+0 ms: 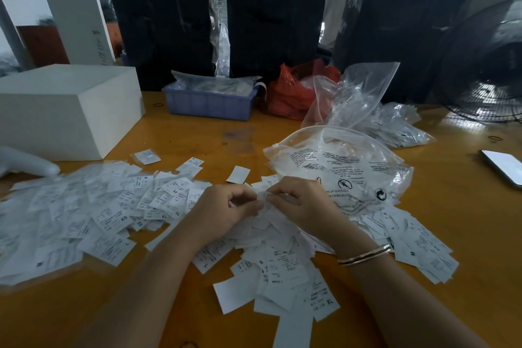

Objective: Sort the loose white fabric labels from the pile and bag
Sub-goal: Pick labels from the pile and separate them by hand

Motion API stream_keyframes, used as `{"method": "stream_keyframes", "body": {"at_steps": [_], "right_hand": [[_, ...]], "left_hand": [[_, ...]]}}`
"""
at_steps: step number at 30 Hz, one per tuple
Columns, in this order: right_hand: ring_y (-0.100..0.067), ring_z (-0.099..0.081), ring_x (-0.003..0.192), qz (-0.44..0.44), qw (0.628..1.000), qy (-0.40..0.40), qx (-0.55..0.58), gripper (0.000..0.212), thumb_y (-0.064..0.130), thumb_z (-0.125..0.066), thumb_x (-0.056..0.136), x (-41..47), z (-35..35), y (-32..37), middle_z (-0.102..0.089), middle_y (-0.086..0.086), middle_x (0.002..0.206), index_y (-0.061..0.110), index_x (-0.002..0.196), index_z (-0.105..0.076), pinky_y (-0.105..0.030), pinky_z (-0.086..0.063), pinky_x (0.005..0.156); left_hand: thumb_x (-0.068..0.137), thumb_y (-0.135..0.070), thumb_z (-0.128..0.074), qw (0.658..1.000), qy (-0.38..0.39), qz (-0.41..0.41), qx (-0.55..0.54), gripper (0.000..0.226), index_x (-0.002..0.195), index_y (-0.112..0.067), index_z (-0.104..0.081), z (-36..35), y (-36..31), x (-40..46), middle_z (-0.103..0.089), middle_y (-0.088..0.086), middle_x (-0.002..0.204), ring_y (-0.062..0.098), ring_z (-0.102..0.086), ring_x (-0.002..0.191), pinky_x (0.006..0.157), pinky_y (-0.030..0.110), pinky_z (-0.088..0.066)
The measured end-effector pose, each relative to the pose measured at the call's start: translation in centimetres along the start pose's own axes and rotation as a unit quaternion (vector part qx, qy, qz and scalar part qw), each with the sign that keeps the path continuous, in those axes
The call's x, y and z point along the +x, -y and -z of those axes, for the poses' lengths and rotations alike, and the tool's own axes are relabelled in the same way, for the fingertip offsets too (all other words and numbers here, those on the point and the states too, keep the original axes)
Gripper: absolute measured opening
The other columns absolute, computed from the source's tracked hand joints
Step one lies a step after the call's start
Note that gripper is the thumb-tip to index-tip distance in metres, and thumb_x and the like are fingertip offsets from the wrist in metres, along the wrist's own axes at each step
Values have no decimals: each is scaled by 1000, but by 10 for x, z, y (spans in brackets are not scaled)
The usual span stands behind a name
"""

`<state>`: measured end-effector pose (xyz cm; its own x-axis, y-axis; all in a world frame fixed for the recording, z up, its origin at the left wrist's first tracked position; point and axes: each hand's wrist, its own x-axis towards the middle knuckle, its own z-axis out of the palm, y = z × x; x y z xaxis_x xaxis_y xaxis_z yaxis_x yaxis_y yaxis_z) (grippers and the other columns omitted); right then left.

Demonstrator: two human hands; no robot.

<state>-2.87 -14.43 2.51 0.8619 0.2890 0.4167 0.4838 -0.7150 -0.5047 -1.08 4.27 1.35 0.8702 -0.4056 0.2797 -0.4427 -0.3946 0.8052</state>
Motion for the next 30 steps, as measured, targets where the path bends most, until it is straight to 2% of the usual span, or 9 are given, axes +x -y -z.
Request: {"method": "stream_keyframes", "body": {"at_steps": [3, 5, 7, 9, 10, 15, 17, 23, 30], "right_hand": [[-3, -59, 75, -40, 998, 10, 40, 24, 24, -61, 91, 0, -2, 2, -67, 10, 91, 25, 114, -67, -17, -48, 71], [-5, -60, 63, -104, 979, -4, 175, 30, 22, -61, 90, 0, -2, 2, -65, 10, 83, 26, 120, -60, -23, -53, 63], [-7, -62, 58, -151, 939, -27, 308, 25, 15, -62, 89, 0, 1, 1, -67, 5, 74, 18, 114, -60, -19, -50, 55], [-8, -62, 56, -167, 918, -55, 355, 9, 8, -62, 89, 0, 4, -1, -69, 4, 69, 14, 93, -65, -16, -45, 54], [-8, -61, 55, -172, 912, -75, 363, 9, 6, -61, 89, 0, 5, -2, -70, 4, 68, 13, 86, -66, -16, -44, 54], [-11, -61, 58, -163, 863, -192, 438, 12, 7, -61, 89, 2, 11, -3, -72, -1, 77, 16, 83, -68, -18, -48, 58], [-11, -60, 58, -142, 850, -206, 463, 15, 7, -62, 88, 2, 12, -1, -72, -3, 81, 18, 80, -68, -17, -48, 57], [-7, -59, 57, -112, 879, -202, 417, 15, 4, -60, 89, 1, 11, 5, -72, 1, 77, 16, 83, -67, -13, -46, 55], [-5, -60, 58, -101, 898, -210, 373, 18, 5, -60, 89, 2, 8, 8, -71, 1, 73, 19, 82, -67, -13, -47, 56]], "left_hand": [[74, -49, -61, 1000, -1, 0, 7, 16, 75, -34, -66, -3, -1, 0, -67, -26, 74, -8, -61, 71, 60, 8, -42], [80, -42, -63, 999, -33, 13, -3, 10, 77, -34, -67, -1, 1, 1, -67, -27, 75, -8, -61, 73, 63, 10, -42], [84, -34, -64, 997, -65, 23, -23, 7, 77, -33, -67, 1, 3, 2, -69, -25, 76, -6, -63, 74, 65, 11, -43], [88, -28, -63, 995, -82, 29, -52, 12, 77, -32, -68, 3, 3, 2, -70, -21, 75, -4, -64, 71, 61, 7, -44], [89, -26, -61, 993, -88, 31, -69, 15, 78, -33, -68, 3, 3, 2, -71, -20, 75, -5, -63, 69, 59, 6, -44], [77, -36, -67, 979, -127, 44, -156, 9, 77, -29, -73, 5, -4, 2, -71, -13, 73, -6, -59, 63, 56, 6, -43], [79, -28, -71, 973, -144, 58, -172, 6, 76, -24, -73, 5, -3, 3, -70, -13, 69, -7, -59, 61, 55, 4, -42], [79, -21, -73, 970, -150, 77, -174, 2, 80, -23, -74, 3, -1, 4, -71, -16, 72, -10, -62, 69, 58, 2, -43], [79, -22, -74, 978, -156, 49, -130, 10, 71, -28, -72, 3, 2, 3, -66, -13, 65, -8, -56, 61, 56, 4, -43]]}}
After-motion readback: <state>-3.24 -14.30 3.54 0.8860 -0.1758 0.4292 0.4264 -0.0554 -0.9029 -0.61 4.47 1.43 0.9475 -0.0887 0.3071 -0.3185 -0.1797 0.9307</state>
